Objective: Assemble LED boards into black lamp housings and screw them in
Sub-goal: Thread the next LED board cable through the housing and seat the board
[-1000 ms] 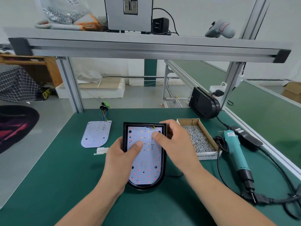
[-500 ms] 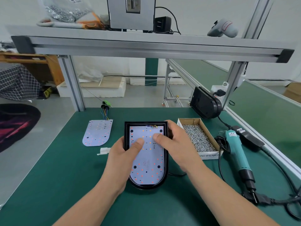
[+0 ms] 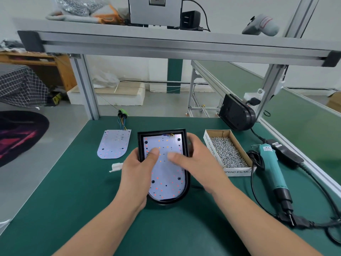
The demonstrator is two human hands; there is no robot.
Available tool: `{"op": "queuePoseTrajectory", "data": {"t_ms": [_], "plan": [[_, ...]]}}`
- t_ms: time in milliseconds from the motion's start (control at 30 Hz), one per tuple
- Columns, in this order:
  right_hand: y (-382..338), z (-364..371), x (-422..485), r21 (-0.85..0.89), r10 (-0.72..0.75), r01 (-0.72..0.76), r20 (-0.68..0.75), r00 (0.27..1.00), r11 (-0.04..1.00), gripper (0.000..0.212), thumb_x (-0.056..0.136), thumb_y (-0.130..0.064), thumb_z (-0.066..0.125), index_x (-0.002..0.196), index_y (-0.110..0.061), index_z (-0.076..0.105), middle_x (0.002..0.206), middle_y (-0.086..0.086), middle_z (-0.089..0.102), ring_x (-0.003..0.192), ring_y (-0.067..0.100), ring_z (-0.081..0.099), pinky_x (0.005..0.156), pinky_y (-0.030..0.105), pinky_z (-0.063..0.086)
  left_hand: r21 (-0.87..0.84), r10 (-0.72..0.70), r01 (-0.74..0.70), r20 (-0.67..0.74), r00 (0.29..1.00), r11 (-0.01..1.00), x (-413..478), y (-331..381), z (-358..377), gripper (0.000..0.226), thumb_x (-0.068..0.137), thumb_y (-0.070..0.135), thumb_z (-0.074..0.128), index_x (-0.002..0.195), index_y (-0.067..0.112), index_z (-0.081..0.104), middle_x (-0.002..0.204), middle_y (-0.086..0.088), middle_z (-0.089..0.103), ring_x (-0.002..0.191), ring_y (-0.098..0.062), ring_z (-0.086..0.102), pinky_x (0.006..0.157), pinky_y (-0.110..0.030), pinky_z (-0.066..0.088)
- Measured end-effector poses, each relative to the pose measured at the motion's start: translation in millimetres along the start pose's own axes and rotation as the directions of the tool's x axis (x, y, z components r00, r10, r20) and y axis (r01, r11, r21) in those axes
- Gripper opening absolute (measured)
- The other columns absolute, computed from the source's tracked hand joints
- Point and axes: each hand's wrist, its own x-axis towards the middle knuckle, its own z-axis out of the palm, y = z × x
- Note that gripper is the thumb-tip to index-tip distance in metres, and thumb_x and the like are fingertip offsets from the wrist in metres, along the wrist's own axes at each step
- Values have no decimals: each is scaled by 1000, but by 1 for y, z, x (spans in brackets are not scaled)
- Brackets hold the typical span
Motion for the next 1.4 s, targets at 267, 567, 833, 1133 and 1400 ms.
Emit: {"op": "queuePoseTrajectory", "data": {"t_ms": [267, 567, 833, 1133, 1400], "plan": [[4, 1, -1, -212, 73, -34, 180, 981, 977, 70, 71, -15, 88, 130, -36, 56, 118, -23, 74, 107, -1, 70, 90, 23, 56, -56, -3, 9, 102, 995, 998, 8, 8, -8, 24, 101, 15, 72, 124, 11, 68, 116, -7, 80, 109, -32, 77, 95, -53, 61], [6, -16, 3, -101, 97, -94, 23, 995, 990, 61, 66, -16, 85, 122, -23, 63, 111, -11, 78, 100, 6, 74, 87, 28, 57, 142, 2, -61, 384, 923, 988, 8, -4, -8, 49, 80, 3, 65, 125, 23, 63, 119, 0, 79, 108, -24, 77, 81, -37, 65], [3, -16, 3, -235, 38, -10, 115, 993, 972, 60, 70, -20, 84, 124, -28, 59, 112, -16, 75, 102, 4, 71, 92, 36, 57, -61, -27, 43, 239, 971, 997, 8, -4, -5, 44, 97, 16, 73, 138, 15, 59, 130, -6, 75, 119, -31, 73, 101, -60, 58], [5, -10, -4, 187, 8, -43, 182, 983, 981, 67, 92, -82, 48, 117, -25, 74, 105, 6, 77, 92, 13, 67, 83, 30, 52, -283, -130, 233, 337, 932, 931, 16, 2, -15, 40, 96, 31, 73, 132, 13, 73, 142, -17, 67, 130, -36, 66, 103, -52, 57], [8, -33, 6, 39, -79, 73, 173, 982, 997, 14, 101, -31, 72, 108, -24, 81, 97, -10, 79, 83, 5, 66, 76, 18, 49, -345, -152, 302, 398, 905, 889, 16, 7, -20, 50, 94, 35, 75, 137, 12, 70, 146, -19, 63, 134, -36, 63, 102, -51, 58]]}}
